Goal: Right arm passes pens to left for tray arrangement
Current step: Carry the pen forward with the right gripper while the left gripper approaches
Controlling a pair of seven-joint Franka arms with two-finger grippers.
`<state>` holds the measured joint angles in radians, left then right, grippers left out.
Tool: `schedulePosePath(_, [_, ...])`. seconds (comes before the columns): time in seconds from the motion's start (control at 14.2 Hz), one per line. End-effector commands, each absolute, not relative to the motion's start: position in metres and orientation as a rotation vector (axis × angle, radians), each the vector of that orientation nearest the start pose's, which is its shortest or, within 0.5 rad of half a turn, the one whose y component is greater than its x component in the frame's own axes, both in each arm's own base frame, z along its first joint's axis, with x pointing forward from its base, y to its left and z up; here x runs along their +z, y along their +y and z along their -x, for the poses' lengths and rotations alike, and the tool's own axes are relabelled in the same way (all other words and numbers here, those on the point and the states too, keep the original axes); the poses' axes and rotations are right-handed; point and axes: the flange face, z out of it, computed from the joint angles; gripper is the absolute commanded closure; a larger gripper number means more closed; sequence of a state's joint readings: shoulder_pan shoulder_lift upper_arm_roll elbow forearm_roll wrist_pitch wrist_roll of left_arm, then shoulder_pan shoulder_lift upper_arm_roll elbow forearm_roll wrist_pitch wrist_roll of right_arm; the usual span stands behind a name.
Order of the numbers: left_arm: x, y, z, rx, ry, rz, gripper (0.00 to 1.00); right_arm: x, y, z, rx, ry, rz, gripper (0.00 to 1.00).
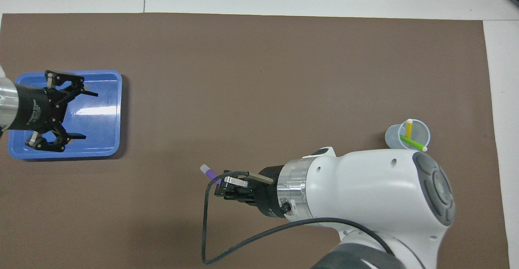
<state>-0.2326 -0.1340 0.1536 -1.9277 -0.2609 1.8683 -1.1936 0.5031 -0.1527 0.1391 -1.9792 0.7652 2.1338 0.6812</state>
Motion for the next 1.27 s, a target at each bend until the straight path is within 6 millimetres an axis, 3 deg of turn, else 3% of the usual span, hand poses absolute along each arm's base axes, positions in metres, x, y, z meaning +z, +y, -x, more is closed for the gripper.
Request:
schedulePosePath(0.0, [0.552, -0.102, -0.498, 0.227, -1.927, 2.796, 0.03, 0.578, 0.356, -0.410, 0.217, 0.477, 2.339, 1.00])
schedulePosePath(0.21, [0.552, -0.141, -0.485, 0.259, -1.832, 2.824, 0.05, 0.571, 0.361, -0.413, 0.211, 0.482, 2.339, 1.00])
schedulePosePath(0.63, [0.556, -0.166, -0.475, 0.262, -1.757, 2.856, 0.05, 0.572, 0.372, -0.413, 0.166, 0.514, 2.302, 1.00])
schedulePosePath(1.2, [0.558, -0.202, -0.461, 0.263, -1.728, 2.852, 0.05, 0.572, 0.373, -0.434, 0.077, 0.593, 2.222, 1.00])
